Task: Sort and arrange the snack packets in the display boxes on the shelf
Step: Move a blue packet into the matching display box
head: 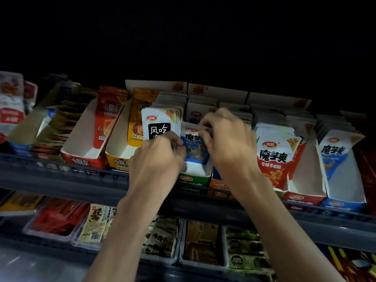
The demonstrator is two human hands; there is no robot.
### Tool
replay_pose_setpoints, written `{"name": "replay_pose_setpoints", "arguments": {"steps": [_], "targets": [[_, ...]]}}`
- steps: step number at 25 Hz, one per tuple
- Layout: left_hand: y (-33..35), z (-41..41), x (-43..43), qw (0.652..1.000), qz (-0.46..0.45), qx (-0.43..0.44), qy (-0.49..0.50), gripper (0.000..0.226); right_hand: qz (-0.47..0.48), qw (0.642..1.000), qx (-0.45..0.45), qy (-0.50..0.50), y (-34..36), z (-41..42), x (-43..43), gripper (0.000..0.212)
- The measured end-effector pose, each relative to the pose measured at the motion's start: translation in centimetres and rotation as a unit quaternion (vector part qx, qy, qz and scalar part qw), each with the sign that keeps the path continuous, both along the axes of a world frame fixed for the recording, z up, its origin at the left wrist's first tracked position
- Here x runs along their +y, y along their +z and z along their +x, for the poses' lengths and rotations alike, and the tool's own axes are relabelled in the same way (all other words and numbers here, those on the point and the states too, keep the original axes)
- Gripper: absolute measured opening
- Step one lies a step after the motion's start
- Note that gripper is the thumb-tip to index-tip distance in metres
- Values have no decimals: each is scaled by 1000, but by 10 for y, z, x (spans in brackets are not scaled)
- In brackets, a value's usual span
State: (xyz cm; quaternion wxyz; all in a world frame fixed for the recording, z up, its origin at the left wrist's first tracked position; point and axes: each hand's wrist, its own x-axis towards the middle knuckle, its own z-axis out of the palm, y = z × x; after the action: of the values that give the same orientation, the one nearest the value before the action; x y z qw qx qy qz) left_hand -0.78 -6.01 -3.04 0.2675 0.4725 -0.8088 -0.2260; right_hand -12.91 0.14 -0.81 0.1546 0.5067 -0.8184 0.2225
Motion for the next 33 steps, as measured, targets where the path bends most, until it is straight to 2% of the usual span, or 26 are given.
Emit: {"name": "replay_pose_setpoints", "arguments": {"steps": [3, 6, 8, 10, 13, 15, 17, 23, 28, 33], "targets": [[-5, -1, -5, 999, -31, 37, -1, 20, -35, 998, -49, 21, -6, -6, 2, 15], [-4, -2, -6, 995, -36, 94, -24, 36, -192, 973, -109, 69, -1, -6, 12, 12], [-1, -3, -5, 987, -3, 151, -57, 27, -290, 937, -169, 99, 12, -8, 22, 12], [4, -6, -2, 959, 65, 247, -123, 3, -344, 906, -220, 108, 23, -11, 31, 17], [12, -8, 8, 905, 155, 330, -220, 19, -366, 851, -353, 133, 30, -19, 43, 24], [16, -10, 17, 886, 170, 334, -274, 22, -328, 807, -466, 152, 31, -24, 51, 22], [19, -13, 27, 879, 168, 316, -316, 27, -289, 788, -520, 160, 31, -29, 58, 20], [13, -26, 36, 869, 147, 282, -379, 45, -253, 784, -546, 152, 34, -41, 86, 19], [10, -43, 48, 866, 143, 275, -392, 43, -257, 782, -548, 152, 36, -52, 107, 19], [5, -65, 65, 886, 111, 255, -370, 37, -255, 817, -500, 132, 38, -66, 128, 15]]}}
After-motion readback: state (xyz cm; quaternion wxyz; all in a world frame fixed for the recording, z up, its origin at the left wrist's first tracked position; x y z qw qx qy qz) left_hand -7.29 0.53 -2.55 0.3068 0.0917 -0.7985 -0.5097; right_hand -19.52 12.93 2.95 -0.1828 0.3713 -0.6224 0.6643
